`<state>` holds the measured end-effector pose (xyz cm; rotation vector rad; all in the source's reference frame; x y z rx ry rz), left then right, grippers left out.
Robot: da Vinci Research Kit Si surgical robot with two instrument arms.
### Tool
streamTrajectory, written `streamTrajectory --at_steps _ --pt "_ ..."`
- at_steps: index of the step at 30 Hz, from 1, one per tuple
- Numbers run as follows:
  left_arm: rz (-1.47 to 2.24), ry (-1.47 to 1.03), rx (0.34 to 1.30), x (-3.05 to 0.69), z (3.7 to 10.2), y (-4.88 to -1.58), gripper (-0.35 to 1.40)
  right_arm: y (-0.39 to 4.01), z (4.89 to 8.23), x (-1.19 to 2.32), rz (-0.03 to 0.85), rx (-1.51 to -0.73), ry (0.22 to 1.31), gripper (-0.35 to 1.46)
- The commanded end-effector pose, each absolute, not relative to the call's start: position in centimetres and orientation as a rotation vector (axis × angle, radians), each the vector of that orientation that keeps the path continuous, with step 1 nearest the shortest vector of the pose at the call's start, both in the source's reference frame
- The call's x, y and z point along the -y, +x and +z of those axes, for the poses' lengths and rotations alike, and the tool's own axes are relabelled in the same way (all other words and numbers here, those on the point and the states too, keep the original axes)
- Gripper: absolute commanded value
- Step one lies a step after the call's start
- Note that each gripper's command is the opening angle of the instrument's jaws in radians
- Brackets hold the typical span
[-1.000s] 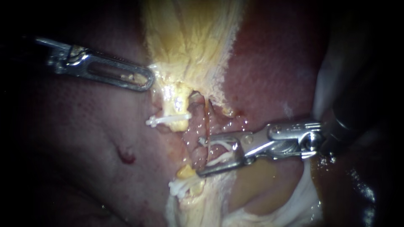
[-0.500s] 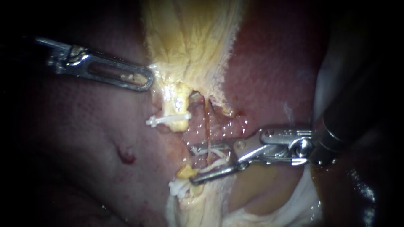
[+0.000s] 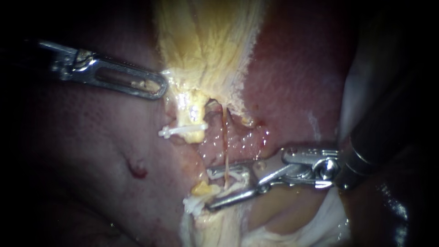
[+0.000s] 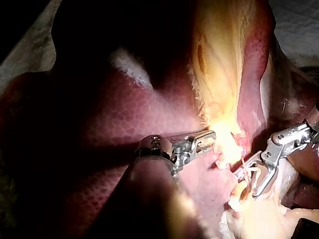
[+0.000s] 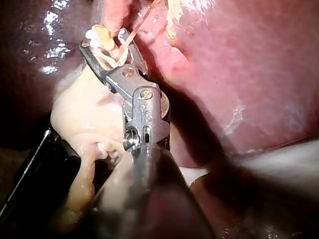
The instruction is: Clipping first clip right tube
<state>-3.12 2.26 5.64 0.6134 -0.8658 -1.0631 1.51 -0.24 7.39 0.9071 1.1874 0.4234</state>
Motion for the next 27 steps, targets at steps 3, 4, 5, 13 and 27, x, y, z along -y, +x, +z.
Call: streamTrajectory --at_steps 3,4,5,13,27 --pt "-1.063 0.614 0.866 -2.26 5.64 -3.12 -0.35 1.5 7.29 0.22 0.437 -1.214 0.931 0.49" --pt "-1.063 0.614 0.866 -2.26 5.64 -3.12 -0.35 1.5 7.26 0.22 0.44 -1.217 0.94 0.49" --pt "-1.063 0.614 0.866 -2.26 5.64 -3.12 -0.35 1.49 7.23 0.22 0.443 -1.22 0.95 0.49" --pt "-1.063 0.614 0.866 -2.26 5.65 -3.12 -0.35 1.5 7.0 0.27 0.429 -1.264 1.044 0.49" --pt "-1.063 0.614 0.866 -2.27 5.66 -3.11 -0.35 1.53 6.78 0.3 0.418 -1.295 1.127 0.47"
